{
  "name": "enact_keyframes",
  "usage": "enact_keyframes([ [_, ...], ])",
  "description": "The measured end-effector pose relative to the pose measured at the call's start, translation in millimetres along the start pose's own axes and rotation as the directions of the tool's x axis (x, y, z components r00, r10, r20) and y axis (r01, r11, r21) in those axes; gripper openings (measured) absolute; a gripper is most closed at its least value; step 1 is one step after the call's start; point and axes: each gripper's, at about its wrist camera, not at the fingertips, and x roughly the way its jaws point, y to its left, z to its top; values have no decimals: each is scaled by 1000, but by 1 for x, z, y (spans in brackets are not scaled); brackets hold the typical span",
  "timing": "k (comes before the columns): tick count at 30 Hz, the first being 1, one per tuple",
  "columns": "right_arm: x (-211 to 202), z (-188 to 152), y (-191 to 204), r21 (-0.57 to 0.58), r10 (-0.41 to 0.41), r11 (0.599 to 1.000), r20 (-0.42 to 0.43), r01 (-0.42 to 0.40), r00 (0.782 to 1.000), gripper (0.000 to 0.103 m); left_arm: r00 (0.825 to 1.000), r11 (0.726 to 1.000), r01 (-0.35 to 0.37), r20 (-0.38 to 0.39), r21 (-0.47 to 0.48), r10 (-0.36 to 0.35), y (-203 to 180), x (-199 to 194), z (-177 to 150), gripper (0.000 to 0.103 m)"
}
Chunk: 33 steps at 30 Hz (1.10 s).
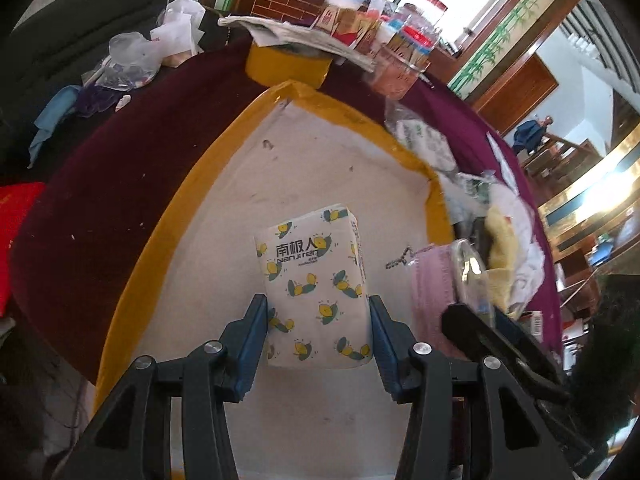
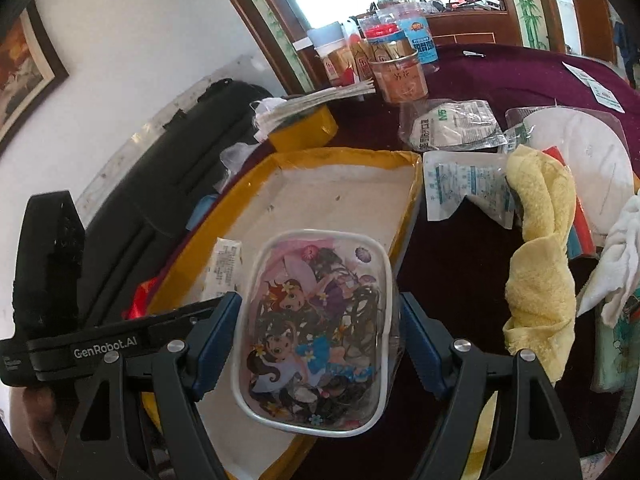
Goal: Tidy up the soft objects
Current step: 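Lower both items into the tray and open both grippers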
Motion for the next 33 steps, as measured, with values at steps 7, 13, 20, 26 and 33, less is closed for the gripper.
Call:
enact_keyframes([
  [7, 3, -7, 27, -107, -42, 993, 14, 44, 999, 78, 998, 997, -68, 12, 32, 68, 9, -8, 6, 53],
  [13, 18, -7, 41, -164, -50, 985, -5, 48, 999, 78, 989, 986, -148, -4, 75, 149, 17, -9, 10, 54],
  [20, 30, -17, 51, -255, -114, 961, -17, 106, 993, 78, 975, 966, -217, -4, 142, 220, 10, -1, 7, 56],
  [26, 32, -30, 60, -395, -166, 908, -32, 140, 986, 78, 973, 958, -219, -24, 183, 227, 2, 2, 3, 69],
  [33, 28, -30, 56, -454, -168, 883, -67, 120, 983, 77, 975, 955, -202, -48, 218, 217, -7, 2, -2, 75],
])
